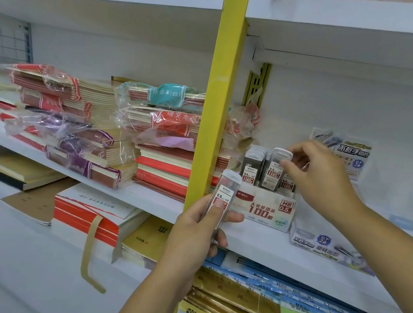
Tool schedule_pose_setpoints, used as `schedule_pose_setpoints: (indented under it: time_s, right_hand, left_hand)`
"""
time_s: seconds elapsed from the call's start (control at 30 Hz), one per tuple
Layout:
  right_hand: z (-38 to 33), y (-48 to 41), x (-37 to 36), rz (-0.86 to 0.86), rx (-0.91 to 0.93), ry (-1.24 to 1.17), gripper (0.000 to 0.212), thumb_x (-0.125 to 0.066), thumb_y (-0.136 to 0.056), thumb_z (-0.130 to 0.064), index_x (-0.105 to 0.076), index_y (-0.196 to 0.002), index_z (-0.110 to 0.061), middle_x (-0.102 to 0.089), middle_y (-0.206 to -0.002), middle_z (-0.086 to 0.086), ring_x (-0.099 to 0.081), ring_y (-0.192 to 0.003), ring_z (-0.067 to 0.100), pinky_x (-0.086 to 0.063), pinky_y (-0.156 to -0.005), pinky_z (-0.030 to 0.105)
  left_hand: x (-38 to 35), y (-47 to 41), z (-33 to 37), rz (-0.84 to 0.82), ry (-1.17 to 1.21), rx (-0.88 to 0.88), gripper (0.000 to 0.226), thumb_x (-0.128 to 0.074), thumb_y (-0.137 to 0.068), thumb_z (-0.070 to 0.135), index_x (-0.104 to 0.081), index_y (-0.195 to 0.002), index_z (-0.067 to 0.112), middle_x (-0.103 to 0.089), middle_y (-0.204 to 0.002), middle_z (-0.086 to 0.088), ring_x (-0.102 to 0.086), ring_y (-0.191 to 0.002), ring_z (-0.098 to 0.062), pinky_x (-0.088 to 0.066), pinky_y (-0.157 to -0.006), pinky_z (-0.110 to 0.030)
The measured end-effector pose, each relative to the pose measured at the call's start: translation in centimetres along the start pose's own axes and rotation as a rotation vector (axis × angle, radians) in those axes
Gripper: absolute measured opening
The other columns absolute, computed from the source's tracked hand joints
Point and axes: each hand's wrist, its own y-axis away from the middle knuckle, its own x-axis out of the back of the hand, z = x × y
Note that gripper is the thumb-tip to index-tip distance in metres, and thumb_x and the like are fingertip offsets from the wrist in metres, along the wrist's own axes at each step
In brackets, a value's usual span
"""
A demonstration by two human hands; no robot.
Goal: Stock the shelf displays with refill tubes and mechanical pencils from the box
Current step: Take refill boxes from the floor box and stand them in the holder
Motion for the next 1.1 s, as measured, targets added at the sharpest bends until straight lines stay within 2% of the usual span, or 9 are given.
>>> schedule_pose_setpoints:
  time_s: [0.17,0.5,0.6,0.7,0.77,0.83,0.97,1.03,1.1]
  right_hand:
    - [1.1,-0.9,-1.4,0.005,-0.005,0.206,0.031,-0.07,-0.086,-0.024,-0.066,-0.116,-0.019,-0.048,-0.102,-0.001,-0.046,-0.105,0.021,-0.04,-0.087,0.035]
    - [1.4,-0.5,-1.9,0.004,-0.055,0.27,0.034,-0.065,-0.088,-0.034,-0.064,-0.121,-0.027,-0.052,-0.114,0.004,-0.039,-0.114,0.024,-0.035,-0.094,0.039]
    - [-0.8,0.9,-0.9,0.054,0.018,0.109,0.03,-0.054,-0.091,-0.036,-0.065,-0.116,-0.025,-0.055,-0.104,-0.009,-0.047,-0.108,0.015,-0.034,-0.09,0.029]
    - [-3.6,2.9,-0.1,-0.144,-0.029,-0.264,0.025,-0.053,-0.089,-0.044,-0.064,-0.11,-0.036,-0.064,-0.09,-0.022,-0.058,-0.085,-0.002,-0.045,-0.074,0.014]
    - [-4.7,3.9,0.0,-0.297,-0.122,-0.477,0.021,-0.059,-0.09,-0.042,-0.061,-0.111,-0.041,-0.07,-0.088,-0.019,-0.06,-0.084,-0.009,-0.043,-0.066,0.003]
    - [-4.8,4.4,0.0,-0.343,-0.16,-0.584,0.019,-0.063,-0.09,-0.033,-0.063,-0.109,-0.038,-0.072,-0.089,-0.02,-0.063,-0.083,-0.01,-0.043,-0.066,0.005]
    - [-3.9,3.4,1.4,-0.182,-0.253,-0.656,0.013,-0.065,-0.09,-0.025,-0.066,-0.1,-0.034,-0.075,-0.084,-0.011,-0.068,-0.07,0.001,-0.048,-0.059,0.017]
    - [-2.8,2.1,2.6,0.034,-0.271,-0.67,0.014,-0.062,-0.091,-0.019,-0.062,-0.095,-0.033,-0.074,-0.085,-0.003,-0.067,-0.067,0.005,-0.047,-0.054,0.016]
    - [-1.8,0.9,3.6,0.188,-0.198,-0.572,0.02,-0.06,-0.092,-0.017,-0.059,-0.09,-0.037,-0.071,-0.087,-0.002,-0.066,-0.071,0.01,-0.05,-0.058,0.021]
  left_hand:
    - [0.1,-0.1,-0.1,0.003,0.008,0.001,0.021,-0.047,-0.1,0.047,-0.064,-0.112,0.048,-0.077,-0.101,0.008,-0.055,-0.055,-0.001,-0.042,-0.047,-0.015]
    - [0.0,-0.2,-0.2,-0.012,-0.017,-0.005,0.025,-0.046,-0.099,0.049,-0.061,-0.119,0.046,-0.077,-0.102,0.01,-0.056,-0.056,0.0,-0.043,-0.049,-0.015]
    - [-0.1,-0.2,-0.1,-0.03,-0.034,-0.02,0.025,-0.046,-0.098,0.051,-0.061,-0.118,0.048,-0.077,-0.103,0.011,-0.057,-0.057,-0.001,-0.044,-0.05,-0.015]
    - [-0.4,-0.2,0.0,-0.062,-0.047,-0.057,0.02,-0.045,-0.099,0.051,-0.062,-0.109,0.051,-0.076,-0.104,0.011,-0.058,-0.058,-0.002,-0.044,-0.05,-0.016]
    - [-0.7,-0.2,0.1,-0.078,-0.047,-0.07,0.017,-0.046,-0.099,0.051,-0.063,-0.105,0.051,-0.076,-0.104,0.01,-0.058,-0.059,-0.004,-0.043,-0.05,-0.016]
    - [-1.1,-0.3,0.1,-0.084,-0.06,-0.081,0.017,-0.048,-0.099,0.05,-0.063,-0.105,0.047,-0.077,-0.103,0.009,-0.059,-0.06,-0.005,-0.044,-0.05,-0.017]
    - [-2.1,-1.0,-0.3,-0.007,-0.125,-0.163,0.017,-0.053,-0.099,0.041,-0.056,-0.115,0.047,-0.074,-0.101,0.018,-0.064,-0.069,-0.002,-0.05,-0.055,-0.018]
    - [-2.3,-1.7,-0.9,0.068,-0.299,-0.263,0.028,-0.056,-0.099,0.038,-0.051,-0.124,0.049,-0.068,-0.105,0.026,-0.064,-0.088,0.004,-0.056,-0.069,-0.02]
    - [-2.6,-2.1,-1.4,0.12,-0.582,-0.409,0.038,-0.056,-0.099,0.036,-0.047,-0.136,0.042,-0.059,-0.12,0.028,-0.053,-0.11,0.009,-0.049,-0.09,-0.013]
